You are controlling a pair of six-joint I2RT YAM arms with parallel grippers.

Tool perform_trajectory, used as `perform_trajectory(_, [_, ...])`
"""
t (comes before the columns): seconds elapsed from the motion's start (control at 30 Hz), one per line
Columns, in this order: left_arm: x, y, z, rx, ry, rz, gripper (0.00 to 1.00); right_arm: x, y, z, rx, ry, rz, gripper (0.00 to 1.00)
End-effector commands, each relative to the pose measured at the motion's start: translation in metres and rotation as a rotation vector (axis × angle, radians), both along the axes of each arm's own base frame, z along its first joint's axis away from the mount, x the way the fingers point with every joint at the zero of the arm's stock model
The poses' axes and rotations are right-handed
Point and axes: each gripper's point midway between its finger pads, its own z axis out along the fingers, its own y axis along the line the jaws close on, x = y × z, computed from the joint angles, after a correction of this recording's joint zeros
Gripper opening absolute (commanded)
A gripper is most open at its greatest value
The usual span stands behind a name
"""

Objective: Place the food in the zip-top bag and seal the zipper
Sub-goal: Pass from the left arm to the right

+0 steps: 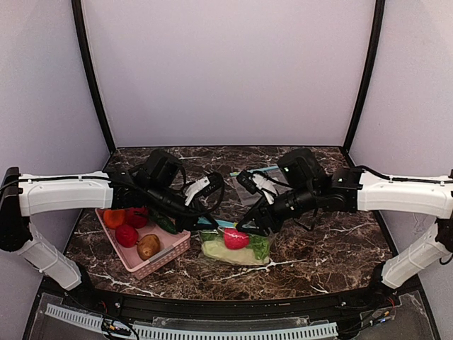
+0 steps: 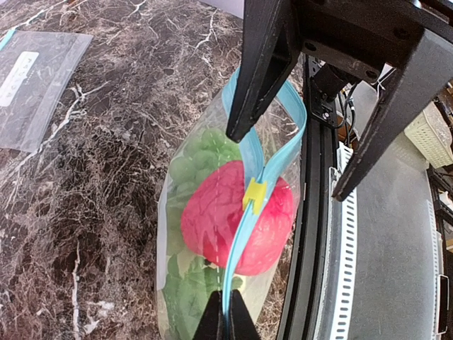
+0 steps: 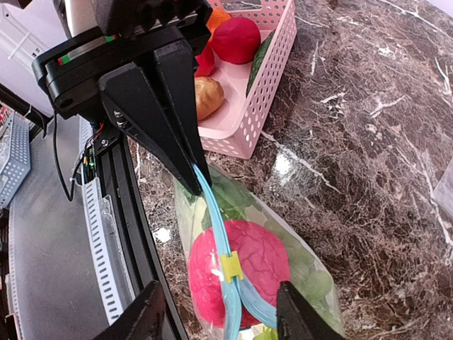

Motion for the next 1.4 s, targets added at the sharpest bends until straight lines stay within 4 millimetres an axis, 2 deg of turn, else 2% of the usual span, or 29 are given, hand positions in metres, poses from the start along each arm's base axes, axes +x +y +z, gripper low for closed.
perform_trajectory(0.0, [0.006, 0.001, 0.003, 0.024, -0.023, 0.023, 0.01, -0.005, -0.007, 0.013, 0.020, 0.001, -0.019, 0.59])
perform_trajectory(0.1, [0.007, 0.002, 0.003, 0.031, -0.027, 0.030, 0.01, -0.005, -0.012, 0.025, 0.032, -0.009, -0.040, 0.64])
perform_trajectory(0.23, [0.007, 0.002, 0.004, 0.030, -0.029, 0.031, 0.01, -0.004, -0.019, 0.022, 0.006, 0.001, -0.070, 0.65])
perform_trajectory(0.3, [0.007, 0.002, 0.004, 0.028, -0.027, 0.029, 0.01, -0.005, -0.020, 0.015, -0.010, 0.017, -0.074, 0.61])
perform_trajectory(0.4, [0.007, 0.002, 0.004, 0.028, -0.028, 0.029, 0.01, -0.005, -0.020, 0.005, -0.031, 0.035, -0.078, 0.48])
perform_trajectory(0.57, [0.005, 0.001, 0.008, 0.014, -0.029, 0.021, 0.01, -0.002, -0.021, -0.005, -0.057, 0.031, -0.085, 0.47])
perform_trajectory(0.87, [0.002, 0.000, 0.009, 0.001, -0.019, 0.010, 0.01, -0.001, -0.005, -0.016, -0.062, 0.046, -0.012, 0.46])
perform_trajectory(1.1, [0.001, -0.001, 0.010, -0.005, -0.013, 0.005, 0.01, -0.002, 0.011, -0.008, 0.015, 0.047, 0.035, 0.43])
perform_trajectory(1.37, [0.000, -0.002, 0.012, -0.016, -0.006, -0.001, 0.01, 0.001, 0.019, -0.007, 0.068, 0.030, 0.036, 0.45])
